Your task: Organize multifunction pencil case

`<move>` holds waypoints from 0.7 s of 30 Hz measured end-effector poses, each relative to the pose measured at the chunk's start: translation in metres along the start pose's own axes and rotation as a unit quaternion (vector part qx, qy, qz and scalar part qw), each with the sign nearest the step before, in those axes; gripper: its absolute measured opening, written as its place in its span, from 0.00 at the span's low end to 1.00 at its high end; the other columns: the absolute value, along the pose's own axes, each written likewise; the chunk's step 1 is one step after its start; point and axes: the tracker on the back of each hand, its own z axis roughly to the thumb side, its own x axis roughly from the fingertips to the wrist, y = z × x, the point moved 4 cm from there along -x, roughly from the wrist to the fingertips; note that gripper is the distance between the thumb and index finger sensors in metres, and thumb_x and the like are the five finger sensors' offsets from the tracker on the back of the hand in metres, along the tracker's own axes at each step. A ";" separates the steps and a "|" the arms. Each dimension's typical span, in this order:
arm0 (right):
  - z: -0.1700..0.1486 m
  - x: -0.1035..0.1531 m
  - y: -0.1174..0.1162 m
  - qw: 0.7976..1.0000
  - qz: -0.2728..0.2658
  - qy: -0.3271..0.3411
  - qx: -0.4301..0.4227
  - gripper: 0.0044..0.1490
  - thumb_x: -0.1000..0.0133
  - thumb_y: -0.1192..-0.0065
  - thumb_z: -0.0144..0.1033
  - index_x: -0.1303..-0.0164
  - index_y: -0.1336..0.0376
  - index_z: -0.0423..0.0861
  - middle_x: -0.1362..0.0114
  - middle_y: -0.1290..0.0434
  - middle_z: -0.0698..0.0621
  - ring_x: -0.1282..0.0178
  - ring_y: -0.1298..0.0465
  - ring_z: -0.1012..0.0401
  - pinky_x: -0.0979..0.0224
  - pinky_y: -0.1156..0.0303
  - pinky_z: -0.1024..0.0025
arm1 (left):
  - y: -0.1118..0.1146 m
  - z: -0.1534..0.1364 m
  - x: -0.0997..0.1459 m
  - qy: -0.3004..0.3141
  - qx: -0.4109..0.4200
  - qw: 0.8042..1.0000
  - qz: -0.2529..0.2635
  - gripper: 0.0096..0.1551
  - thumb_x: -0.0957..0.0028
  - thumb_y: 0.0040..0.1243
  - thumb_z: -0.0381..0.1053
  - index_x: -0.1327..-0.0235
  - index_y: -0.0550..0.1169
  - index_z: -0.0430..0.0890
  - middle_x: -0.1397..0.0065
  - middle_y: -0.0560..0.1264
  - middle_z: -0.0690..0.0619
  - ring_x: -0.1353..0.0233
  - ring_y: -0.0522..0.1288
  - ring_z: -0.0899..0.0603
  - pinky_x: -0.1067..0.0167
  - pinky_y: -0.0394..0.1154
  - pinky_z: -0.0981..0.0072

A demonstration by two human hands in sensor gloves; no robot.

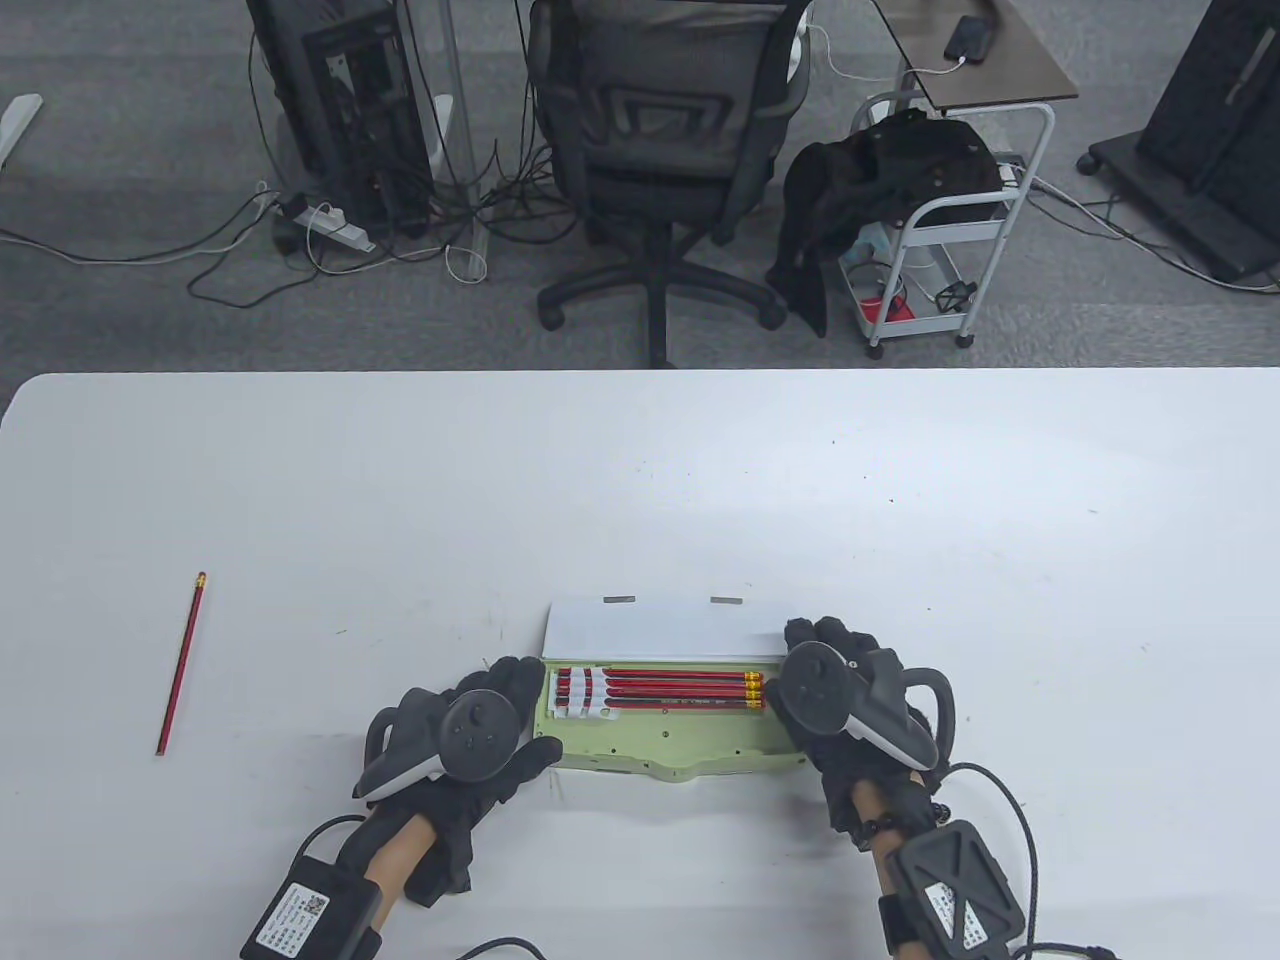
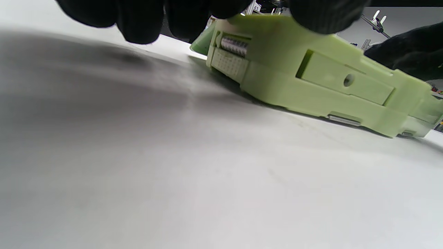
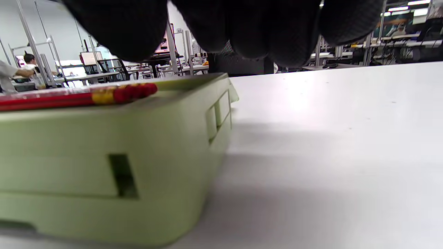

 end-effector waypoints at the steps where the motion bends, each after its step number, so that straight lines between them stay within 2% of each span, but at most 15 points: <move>1: -0.004 0.001 0.001 1.000 0.004 0.004 -0.016 0.46 0.42 0.41 0.48 0.19 0.45 0.35 0.20 0.41 0.29 0.25 0.34 0.32 0.26 0.36 0.31 | 0.000 0.000 0.000 0.000 0.000 1.000 0.000 0.50 0.45 0.49 0.64 0.15 0.52 0.40 0.13 0.58 0.32 0.19 0.63 0.22 0.30 0.61 0.23; 3: -0.014 0.003 0.002 0.998 0.019 0.006 -0.063 0.47 0.42 0.42 0.49 0.18 0.46 0.34 0.19 0.44 0.28 0.23 0.37 0.29 0.26 0.40 0.28 | 0.000 0.000 0.000 -0.001 -0.001 1.000 0.000 0.50 0.45 0.49 0.64 0.15 0.52 0.39 0.13 0.58 0.32 0.19 0.63 0.21 0.30 0.62 0.23; 6: -0.024 0.006 -0.004 0.991 0.078 0.005 -0.113 0.54 0.41 0.44 0.52 0.15 0.53 0.31 0.17 0.52 0.24 0.20 0.47 0.24 0.25 0.49 0.24 | 0.000 0.000 0.000 -0.002 -0.002 1.000 0.000 0.50 0.45 0.49 0.64 0.15 0.52 0.39 0.13 0.58 0.32 0.19 0.63 0.21 0.30 0.61 0.23; 10: -0.024 0.005 -0.014 0.985 0.129 0.022 -0.114 0.62 0.43 0.46 0.57 0.14 0.63 0.31 0.16 0.60 0.23 0.19 0.55 0.23 0.26 0.55 0.23 | 0.000 -0.001 0.001 -0.003 -0.001 1.000 -0.001 0.50 0.45 0.49 0.64 0.15 0.52 0.40 0.12 0.57 0.31 0.19 0.62 0.21 0.30 0.61 0.23; 12: -0.017 0.004 -0.025 0.977 0.179 0.037 -0.111 0.65 0.44 0.45 0.59 0.14 0.67 0.31 0.17 0.64 0.23 0.19 0.59 0.23 0.26 0.57 0.22 | 0.000 -0.001 0.000 -0.004 0.001 1.000 -0.002 0.51 0.45 0.49 0.64 0.15 0.52 0.40 0.13 0.57 0.31 0.19 0.62 0.21 0.30 0.61 0.23; 16: -0.011 0.002 -0.038 0.970 0.233 0.029 -0.071 0.67 0.43 0.44 0.58 0.16 0.72 0.32 0.17 0.68 0.24 0.20 0.60 0.23 0.25 0.57 0.23 | -0.002 -0.004 0.001 -0.008 -0.001 1.000 -0.006 0.53 0.46 0.49 0.66 0.15 0.51 0.39 0.12 0.56 0.30 0.19 0.61 0.20 0.30 0.60 0.22; 21: -0.009 0.001 -0.038 0.969 0.233 0.031 -0.072 0.66 0.43 0.44 0.57 0.17 0.72 0.31 0.17 0.67 0.24 0.19 0.59 0.23 0.25 0.56 0.23 | -0.026 -0.020 0.007 -0.051 -0.013 0.998 0.033 0.53 0.45 0.49 0.65 0.15 0.51 0.38 0.12 0.56 0.30 0.19 0.60 0.20 0.30 0.60 0.23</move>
